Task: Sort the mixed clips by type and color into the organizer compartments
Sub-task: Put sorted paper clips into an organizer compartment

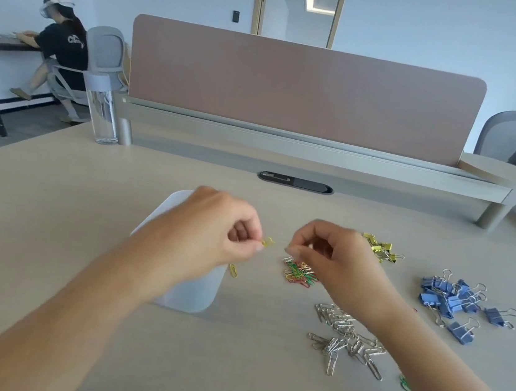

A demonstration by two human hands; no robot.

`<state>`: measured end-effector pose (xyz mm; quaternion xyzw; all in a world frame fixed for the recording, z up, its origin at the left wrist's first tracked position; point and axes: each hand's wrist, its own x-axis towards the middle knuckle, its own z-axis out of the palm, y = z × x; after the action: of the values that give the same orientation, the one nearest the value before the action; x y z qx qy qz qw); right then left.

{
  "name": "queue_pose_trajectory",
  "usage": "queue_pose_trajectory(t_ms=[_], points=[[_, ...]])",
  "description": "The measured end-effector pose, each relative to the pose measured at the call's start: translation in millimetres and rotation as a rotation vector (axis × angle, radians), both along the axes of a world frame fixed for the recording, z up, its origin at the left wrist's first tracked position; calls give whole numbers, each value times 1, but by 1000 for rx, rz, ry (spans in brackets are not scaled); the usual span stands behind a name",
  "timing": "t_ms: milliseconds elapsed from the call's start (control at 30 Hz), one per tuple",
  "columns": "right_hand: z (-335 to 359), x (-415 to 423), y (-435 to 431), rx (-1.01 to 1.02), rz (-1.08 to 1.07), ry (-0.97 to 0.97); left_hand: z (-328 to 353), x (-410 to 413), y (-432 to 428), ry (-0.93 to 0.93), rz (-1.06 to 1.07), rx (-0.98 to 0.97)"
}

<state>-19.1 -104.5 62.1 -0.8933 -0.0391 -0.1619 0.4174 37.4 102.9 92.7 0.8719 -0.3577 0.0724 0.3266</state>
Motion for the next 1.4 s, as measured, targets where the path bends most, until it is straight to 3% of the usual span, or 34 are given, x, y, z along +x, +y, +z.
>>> queue_pose_trajectory(t_ms=[300,467,633,700,867,1067,1267,1400], points=[[18,60,66,111,89,-58,-3,45,42,64,243,21],[9,74,71,-332,-11,-81,-8,51,41,52,297,94],[4,63,55,-76,-10,-202,-12,50,38,79,270,144],[-4,61,45,19,-60,-121,-13,50,38,85,268,159],[-30,57,48,-154,1,201,-13,50,38,89,267,191],[-42,68,56,-230,-64,373,-14,48,37,79,266,209],[-36,75,46,-261,-79,418,-16,51,40,104,292,181],[-32,77,44,-408,-35,375,-15,53,42,92,317,136]])
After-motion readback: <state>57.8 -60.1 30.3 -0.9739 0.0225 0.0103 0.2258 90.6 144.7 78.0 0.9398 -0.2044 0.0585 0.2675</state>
